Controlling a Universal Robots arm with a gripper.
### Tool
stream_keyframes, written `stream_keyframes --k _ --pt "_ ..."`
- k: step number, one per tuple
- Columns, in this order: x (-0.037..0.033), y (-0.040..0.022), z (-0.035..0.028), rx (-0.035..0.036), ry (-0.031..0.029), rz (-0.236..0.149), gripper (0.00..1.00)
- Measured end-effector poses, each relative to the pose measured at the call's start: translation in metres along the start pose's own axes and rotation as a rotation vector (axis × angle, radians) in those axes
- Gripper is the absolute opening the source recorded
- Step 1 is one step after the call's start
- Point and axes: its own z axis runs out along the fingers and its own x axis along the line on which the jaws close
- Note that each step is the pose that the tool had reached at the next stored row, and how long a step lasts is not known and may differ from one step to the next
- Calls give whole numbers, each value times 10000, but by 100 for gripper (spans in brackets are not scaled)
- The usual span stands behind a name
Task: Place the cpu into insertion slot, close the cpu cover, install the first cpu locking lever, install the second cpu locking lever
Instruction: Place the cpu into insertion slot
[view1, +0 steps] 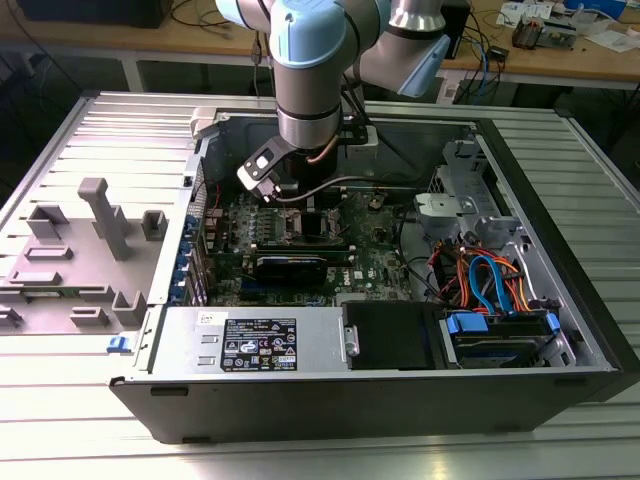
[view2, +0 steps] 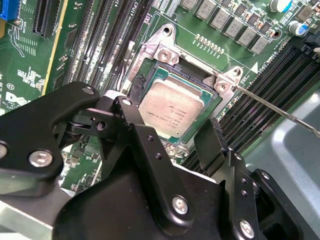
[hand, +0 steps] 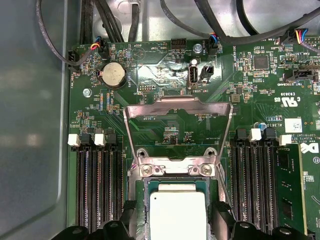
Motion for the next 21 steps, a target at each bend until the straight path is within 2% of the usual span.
stream_keyframes --k 14,17,18,21 --pt "1 2 -22 -1 -1 17 69" --pt "1 2 -22 0 -2 16 67" --pt "1 2 -22 0 -2 17 60" --pt "1 2 -22 0 -2 17 60"
